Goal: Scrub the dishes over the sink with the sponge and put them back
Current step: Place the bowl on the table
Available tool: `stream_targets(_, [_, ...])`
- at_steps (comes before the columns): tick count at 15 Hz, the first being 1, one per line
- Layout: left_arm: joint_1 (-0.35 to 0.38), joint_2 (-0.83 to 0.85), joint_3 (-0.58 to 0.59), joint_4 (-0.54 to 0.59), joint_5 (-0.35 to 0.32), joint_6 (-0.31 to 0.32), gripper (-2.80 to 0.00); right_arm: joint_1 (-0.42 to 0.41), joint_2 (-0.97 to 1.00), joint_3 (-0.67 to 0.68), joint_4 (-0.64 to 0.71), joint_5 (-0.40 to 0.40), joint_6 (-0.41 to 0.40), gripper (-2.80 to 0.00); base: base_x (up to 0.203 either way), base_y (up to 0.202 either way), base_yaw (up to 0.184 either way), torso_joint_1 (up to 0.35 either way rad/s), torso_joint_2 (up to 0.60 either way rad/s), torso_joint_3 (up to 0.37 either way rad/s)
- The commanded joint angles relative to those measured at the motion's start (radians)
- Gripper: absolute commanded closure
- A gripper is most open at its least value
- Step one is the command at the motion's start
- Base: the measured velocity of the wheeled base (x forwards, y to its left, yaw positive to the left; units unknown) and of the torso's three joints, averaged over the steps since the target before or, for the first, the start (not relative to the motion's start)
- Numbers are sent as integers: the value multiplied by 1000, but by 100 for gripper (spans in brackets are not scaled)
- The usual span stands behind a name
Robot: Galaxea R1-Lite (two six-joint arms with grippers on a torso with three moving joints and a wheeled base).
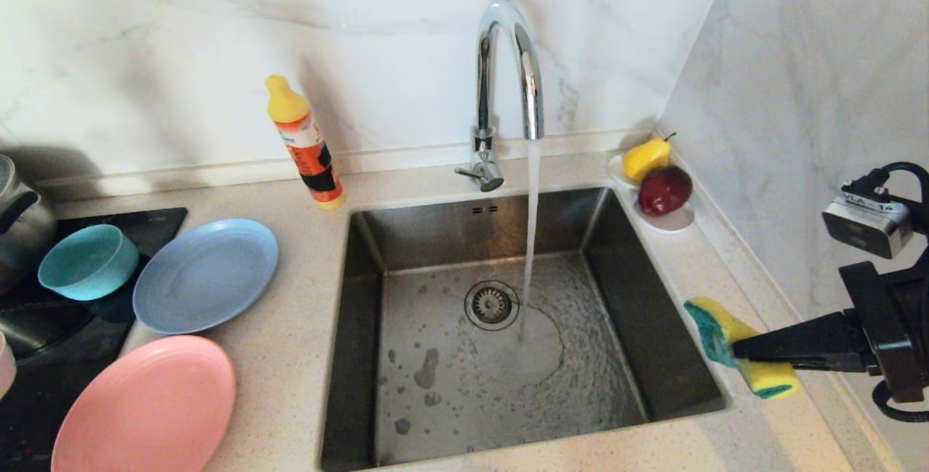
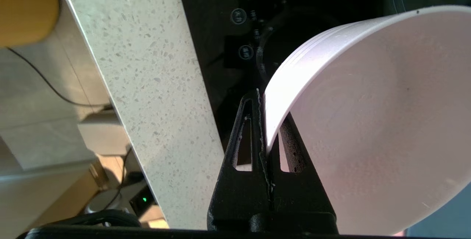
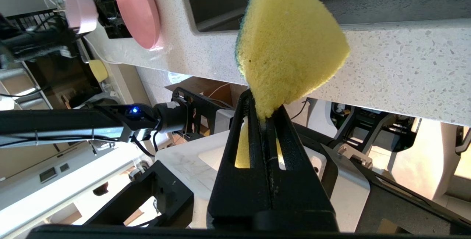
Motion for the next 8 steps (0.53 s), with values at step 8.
stream_targets(8, [76,161,71,-200,-128,54,0,-1,17,-12,3,2,5,0,0,0,0,0,0,0])
